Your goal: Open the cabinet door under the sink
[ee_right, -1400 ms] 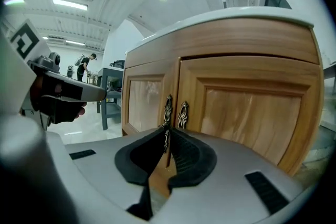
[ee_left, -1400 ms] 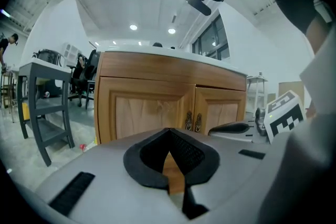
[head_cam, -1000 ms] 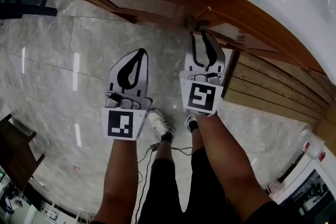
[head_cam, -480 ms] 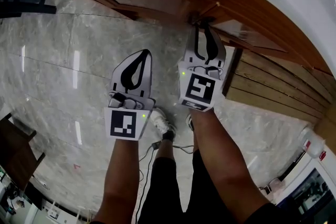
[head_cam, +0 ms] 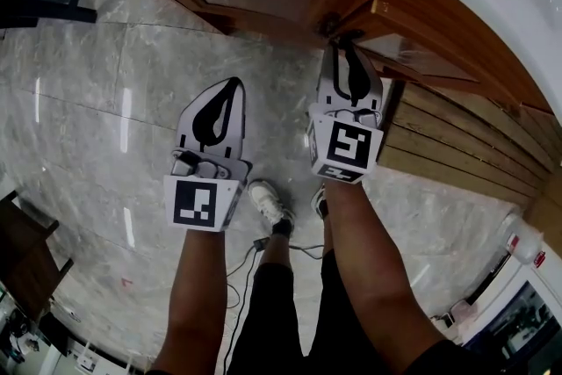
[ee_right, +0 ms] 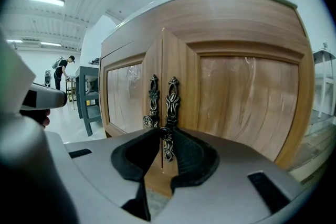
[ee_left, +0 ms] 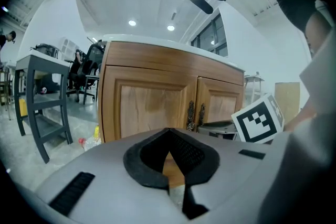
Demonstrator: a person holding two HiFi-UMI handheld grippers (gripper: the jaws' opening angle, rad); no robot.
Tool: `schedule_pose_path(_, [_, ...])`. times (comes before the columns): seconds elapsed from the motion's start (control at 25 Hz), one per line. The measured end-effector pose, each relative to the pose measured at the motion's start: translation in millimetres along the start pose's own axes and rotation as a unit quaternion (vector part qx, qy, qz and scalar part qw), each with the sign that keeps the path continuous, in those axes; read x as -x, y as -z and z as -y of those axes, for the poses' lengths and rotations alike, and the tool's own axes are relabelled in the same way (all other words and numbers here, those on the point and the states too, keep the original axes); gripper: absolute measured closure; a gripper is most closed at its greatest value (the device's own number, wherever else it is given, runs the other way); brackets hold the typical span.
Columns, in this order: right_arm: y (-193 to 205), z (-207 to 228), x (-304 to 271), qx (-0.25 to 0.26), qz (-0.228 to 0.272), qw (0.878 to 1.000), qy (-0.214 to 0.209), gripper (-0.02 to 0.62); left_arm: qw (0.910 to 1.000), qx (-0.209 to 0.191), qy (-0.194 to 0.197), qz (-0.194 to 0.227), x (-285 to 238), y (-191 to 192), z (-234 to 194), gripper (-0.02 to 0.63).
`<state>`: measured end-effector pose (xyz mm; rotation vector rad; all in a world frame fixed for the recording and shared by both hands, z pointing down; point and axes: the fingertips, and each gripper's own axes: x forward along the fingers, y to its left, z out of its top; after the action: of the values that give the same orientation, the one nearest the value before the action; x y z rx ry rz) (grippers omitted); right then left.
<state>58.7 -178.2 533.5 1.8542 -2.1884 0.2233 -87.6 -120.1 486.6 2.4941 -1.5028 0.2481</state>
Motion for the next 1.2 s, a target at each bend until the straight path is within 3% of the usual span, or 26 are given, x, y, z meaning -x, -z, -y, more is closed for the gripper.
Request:
schedule_pose_path(0.52, [15.4, -11.5, 52.8, -0.009, 0.001, 0.999, -0.037, 0.506, 0.9998, 0.005, 0.01, 0.016, 43.9, 9.7, 21.5, 0.588])
schedule_pose_path(0.96, [37.5, -13.0, 119.7, 0.014, -0.003, 0.993, -0.121, 0.505, 0.9998, 0.005, -0.009, 0.017, 83.9, 15.4, 67.4, 0.588])
schedule_pose_path(1.2, [45.7, -10.3, 149.1, 0.028, 0.002, 0.983, -0.181, 0.505, 0.9997, 0.002, -0.024, 0.01, 105.5, 31.6, 92.0, 0.588])
